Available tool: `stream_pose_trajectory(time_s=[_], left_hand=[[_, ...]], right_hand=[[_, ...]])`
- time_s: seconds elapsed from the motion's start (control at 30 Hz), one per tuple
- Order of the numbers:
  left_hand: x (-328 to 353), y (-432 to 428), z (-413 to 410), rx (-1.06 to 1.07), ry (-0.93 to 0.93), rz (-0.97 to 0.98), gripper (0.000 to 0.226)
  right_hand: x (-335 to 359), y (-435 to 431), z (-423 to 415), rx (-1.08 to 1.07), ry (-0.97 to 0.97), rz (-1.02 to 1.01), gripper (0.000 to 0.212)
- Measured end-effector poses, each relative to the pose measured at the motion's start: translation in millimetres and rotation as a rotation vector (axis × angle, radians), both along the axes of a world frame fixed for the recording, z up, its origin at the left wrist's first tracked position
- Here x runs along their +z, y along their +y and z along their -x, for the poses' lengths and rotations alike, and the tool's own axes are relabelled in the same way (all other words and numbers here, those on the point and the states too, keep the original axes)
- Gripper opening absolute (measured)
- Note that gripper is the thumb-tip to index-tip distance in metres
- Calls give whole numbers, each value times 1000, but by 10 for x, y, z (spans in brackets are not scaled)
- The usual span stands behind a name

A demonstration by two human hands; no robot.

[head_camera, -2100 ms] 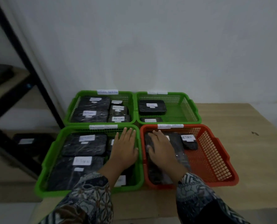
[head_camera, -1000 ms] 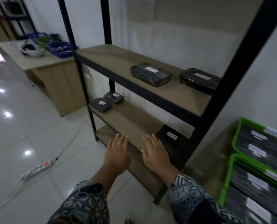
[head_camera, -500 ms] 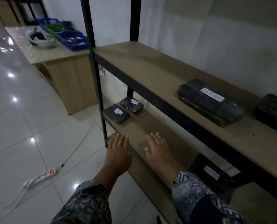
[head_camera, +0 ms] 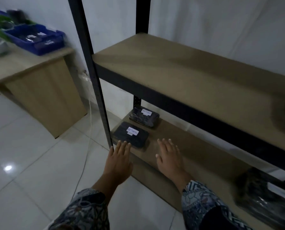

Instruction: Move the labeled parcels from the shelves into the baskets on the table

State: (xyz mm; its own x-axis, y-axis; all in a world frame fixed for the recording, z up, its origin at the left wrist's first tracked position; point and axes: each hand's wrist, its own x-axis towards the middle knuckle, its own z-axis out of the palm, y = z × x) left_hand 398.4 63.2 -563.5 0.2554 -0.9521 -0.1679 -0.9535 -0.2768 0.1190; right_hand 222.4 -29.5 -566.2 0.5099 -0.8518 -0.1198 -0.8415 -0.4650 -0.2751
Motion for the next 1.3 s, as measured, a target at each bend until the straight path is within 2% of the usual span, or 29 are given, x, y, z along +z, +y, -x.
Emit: stream_pose_trajectory(time_s=[0.3,0.5,0.57,0.67,0.73,0.87,1.0,1.2,1.3], left_hand=[[-863,-399,-600,-25,24,44,69],[-1527,-541,-813,-11,46,112,70],[-1707,-571,-894,-12,43,139,71],[-1937,-596,-972,-29,58,214,72],[-2051,-617,-991,-43,61,262,71],[-2163,-712,-962,-69,79,323,67],[-2179,-908,-896,-93,112,350,64],[-2226,-1104,-818,-167,105,336,63],[-2262,-1119,-839,-188,111,347,61]], right_hand=[[-862,-284,-630,-105,-50,-39,58],[-1368,-629,-903,-140,-27,11,64],[-1471,-768,-973,-179,-51,10,72],[-1616,-910,-1039,-243,-118,-43,97],[-1689,-956,-1041,-271,-170,-56,106],[-1748,-978,-891,-356,-360,-51,95],[-1792,-955,-643,-460,-608,-163,90],[-1856,-955,-401,-515,-781,-186,105],[-1846,-968,-318,-517,-793,-184,114]])
